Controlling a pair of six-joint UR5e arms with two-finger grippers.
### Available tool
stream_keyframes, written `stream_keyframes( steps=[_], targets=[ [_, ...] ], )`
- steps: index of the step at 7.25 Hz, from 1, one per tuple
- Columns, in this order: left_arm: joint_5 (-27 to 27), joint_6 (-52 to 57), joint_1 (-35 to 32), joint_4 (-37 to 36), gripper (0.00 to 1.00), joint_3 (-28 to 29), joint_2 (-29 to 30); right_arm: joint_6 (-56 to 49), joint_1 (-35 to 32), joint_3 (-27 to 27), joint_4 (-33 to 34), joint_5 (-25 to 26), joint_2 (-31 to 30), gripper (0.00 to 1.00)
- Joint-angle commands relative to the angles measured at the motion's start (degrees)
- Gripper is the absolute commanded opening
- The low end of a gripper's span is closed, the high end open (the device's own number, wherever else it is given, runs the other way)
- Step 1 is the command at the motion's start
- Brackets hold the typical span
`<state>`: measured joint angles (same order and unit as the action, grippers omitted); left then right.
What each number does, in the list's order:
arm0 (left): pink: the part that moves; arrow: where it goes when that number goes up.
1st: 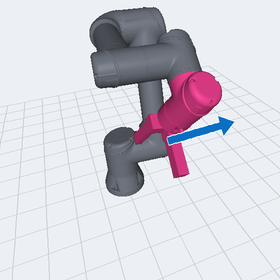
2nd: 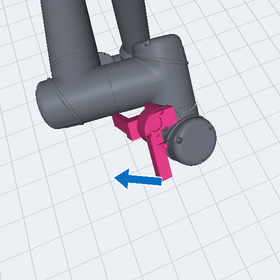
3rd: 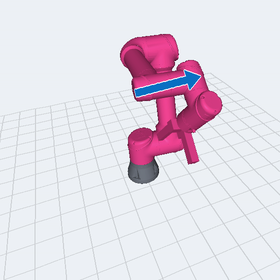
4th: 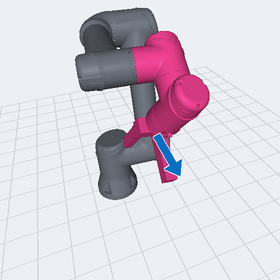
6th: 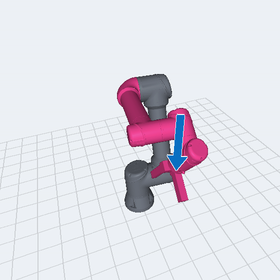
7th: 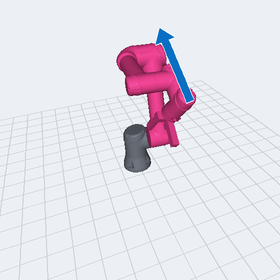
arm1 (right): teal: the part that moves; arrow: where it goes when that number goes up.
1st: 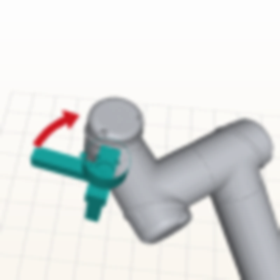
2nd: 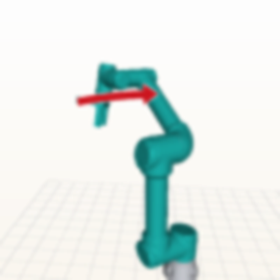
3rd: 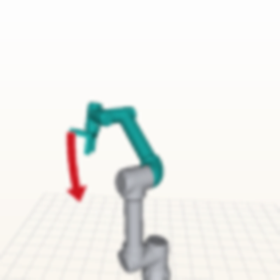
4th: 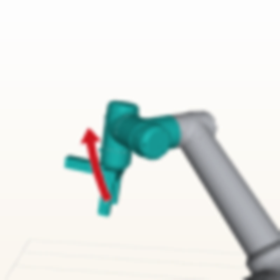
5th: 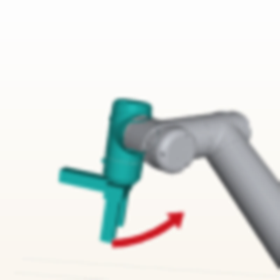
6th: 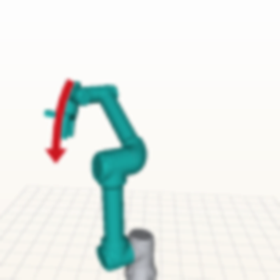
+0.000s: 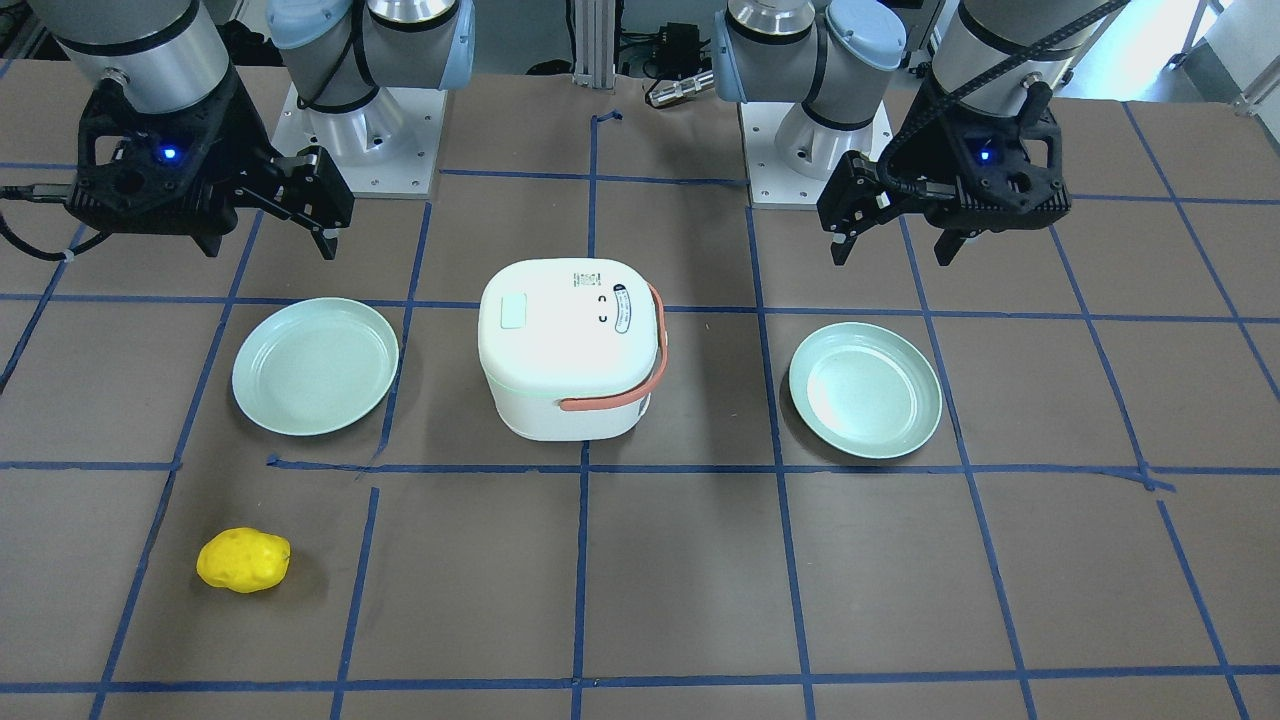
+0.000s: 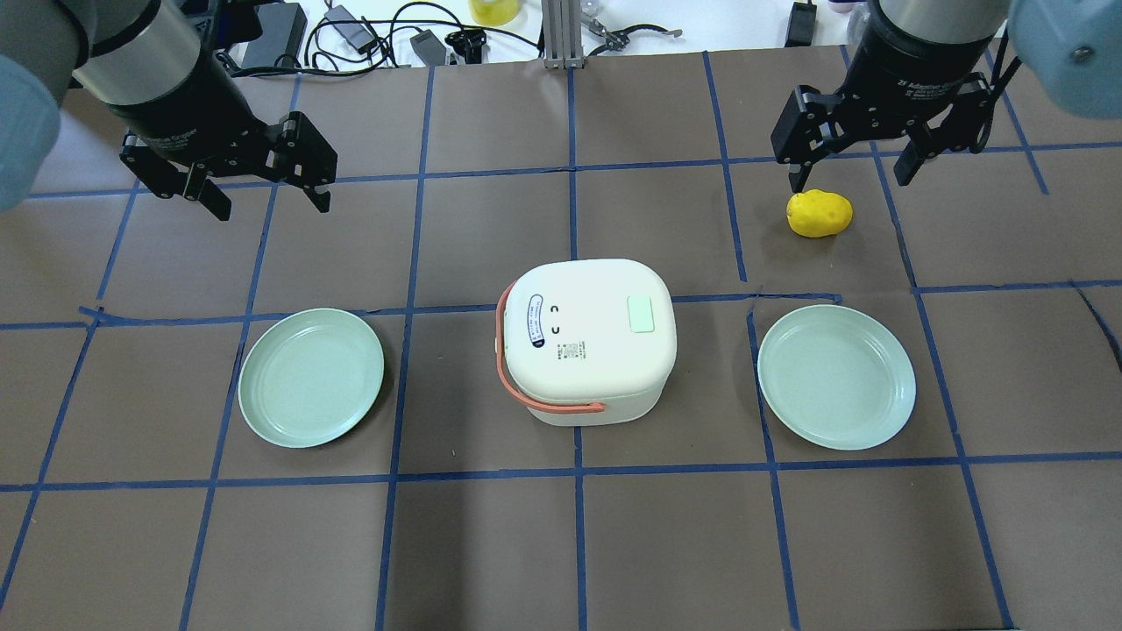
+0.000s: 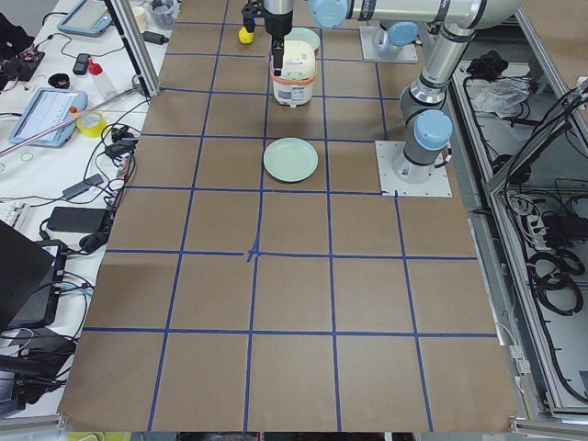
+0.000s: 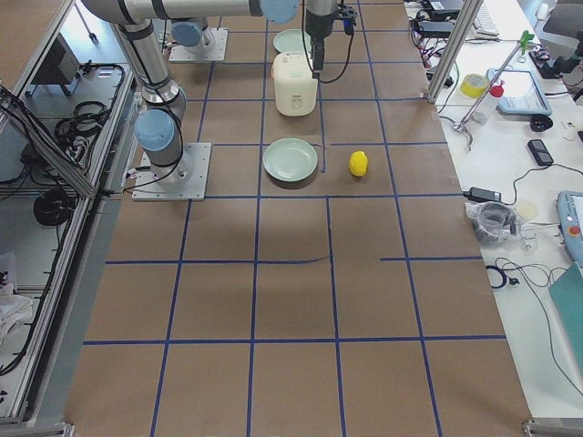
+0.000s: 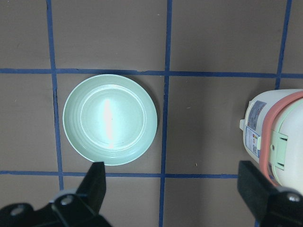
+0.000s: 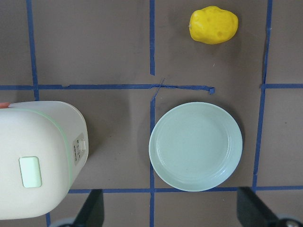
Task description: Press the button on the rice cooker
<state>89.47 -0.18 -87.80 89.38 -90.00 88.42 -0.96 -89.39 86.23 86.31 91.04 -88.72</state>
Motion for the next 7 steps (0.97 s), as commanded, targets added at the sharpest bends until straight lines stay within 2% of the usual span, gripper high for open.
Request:
stream_keyframes(
  steps=[1, 7],
  targets=[
    [0.00, 0.00, 0.00, 0.00, 1.00, 0.00, 0.00, 0.00, 0.00, -0.01, -0.09, -0.16, -0.05, 1.00],
    [0.00, -0.09, 0.00, 0.00, 1.00, 0.00, 0.00, 0.00, -0.35, -0.63, 0.26, -0.07, -0.13, 1.00]
  ],
)
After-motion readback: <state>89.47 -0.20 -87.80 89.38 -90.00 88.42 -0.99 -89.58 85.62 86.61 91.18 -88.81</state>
